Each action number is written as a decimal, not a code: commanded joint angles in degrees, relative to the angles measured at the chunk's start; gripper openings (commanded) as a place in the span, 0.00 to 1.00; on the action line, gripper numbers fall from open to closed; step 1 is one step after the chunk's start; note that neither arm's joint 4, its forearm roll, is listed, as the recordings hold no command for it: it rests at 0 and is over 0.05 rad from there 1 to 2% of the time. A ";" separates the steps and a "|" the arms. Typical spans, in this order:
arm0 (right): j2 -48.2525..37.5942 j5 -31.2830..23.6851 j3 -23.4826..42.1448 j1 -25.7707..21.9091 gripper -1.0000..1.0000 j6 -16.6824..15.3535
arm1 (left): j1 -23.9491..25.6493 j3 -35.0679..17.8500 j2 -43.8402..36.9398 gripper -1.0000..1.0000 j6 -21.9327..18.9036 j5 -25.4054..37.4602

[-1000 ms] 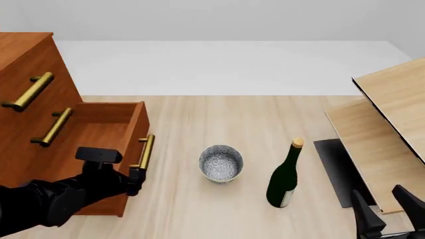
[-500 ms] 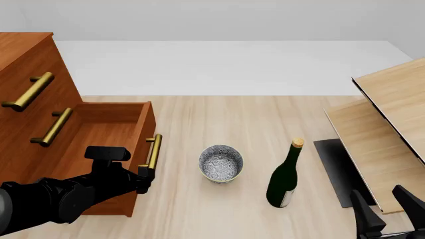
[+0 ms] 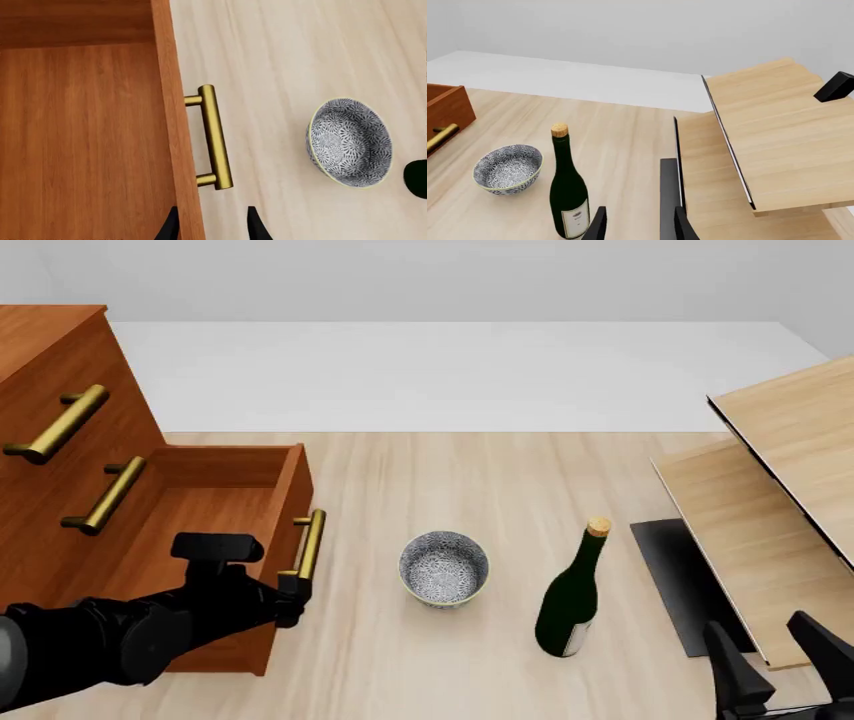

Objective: Put the wine bottle in the bottom drawer of the cabinet.

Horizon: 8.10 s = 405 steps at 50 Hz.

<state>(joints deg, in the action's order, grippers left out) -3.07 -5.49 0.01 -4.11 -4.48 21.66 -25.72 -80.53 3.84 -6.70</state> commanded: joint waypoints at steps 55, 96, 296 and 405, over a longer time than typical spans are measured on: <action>-0.03 -0.32 0.00 -0.98 1.00 -0.22 | 9.45 -12.50 24.97 1.00 -2.37 23.56; 0.21 -0.49 0.00 -0.72 1.00 -0.23 | 25.15 -15.38 14.54 1.00 -3.29 5.00; -1.52 -1.27 0.00 -0.95 1.00 0.72 | 37.16 -41.03 -29.18 1.00 -4.57 -12.44; -2.21 -0.70 0.00 -2.64 1.00 -1.07 | 33.25 -33.70 -1.17 0.00 -4.83 -0.92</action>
<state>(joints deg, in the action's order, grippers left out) -5.38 -6.10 0.00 -6.57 -5.33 55.79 -59.09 -84.44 -0.71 -9.65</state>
